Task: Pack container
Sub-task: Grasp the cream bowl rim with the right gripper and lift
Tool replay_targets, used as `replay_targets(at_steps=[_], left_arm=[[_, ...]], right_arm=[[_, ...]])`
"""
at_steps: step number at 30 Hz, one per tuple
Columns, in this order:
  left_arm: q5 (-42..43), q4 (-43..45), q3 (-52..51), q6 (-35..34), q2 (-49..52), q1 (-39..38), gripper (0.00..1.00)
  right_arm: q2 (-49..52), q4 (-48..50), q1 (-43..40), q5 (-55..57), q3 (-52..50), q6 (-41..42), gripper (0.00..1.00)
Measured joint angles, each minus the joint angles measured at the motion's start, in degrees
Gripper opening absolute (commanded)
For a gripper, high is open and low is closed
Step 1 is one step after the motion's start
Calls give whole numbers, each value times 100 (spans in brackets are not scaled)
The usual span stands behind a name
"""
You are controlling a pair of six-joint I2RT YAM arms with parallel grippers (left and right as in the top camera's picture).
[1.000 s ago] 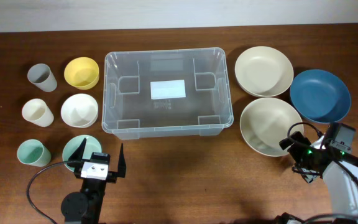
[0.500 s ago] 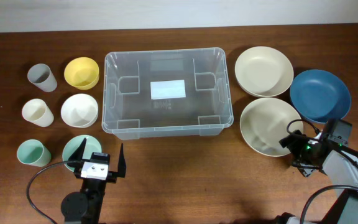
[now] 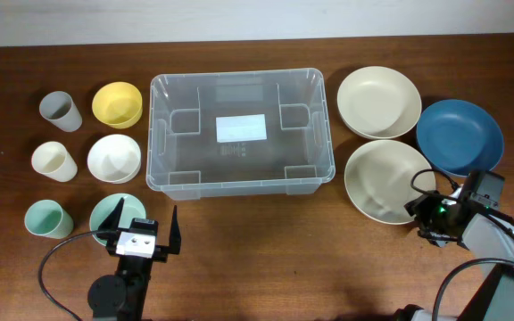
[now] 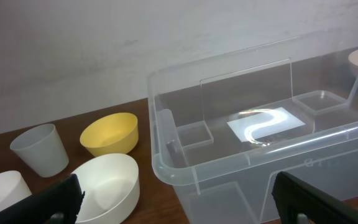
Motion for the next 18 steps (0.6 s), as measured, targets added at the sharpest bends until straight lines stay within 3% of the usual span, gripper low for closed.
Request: replay_targets(at_steps=[10, 18], left_arm=[[0, 0, 0, 0, 0, 0, 100], [0, 0, 0, 0, 0, 0, 100]], right_arm=[[35, 33, -4, -4, -57, -20, 7], [39, -50, -9, -50, -57, 2, 4]])
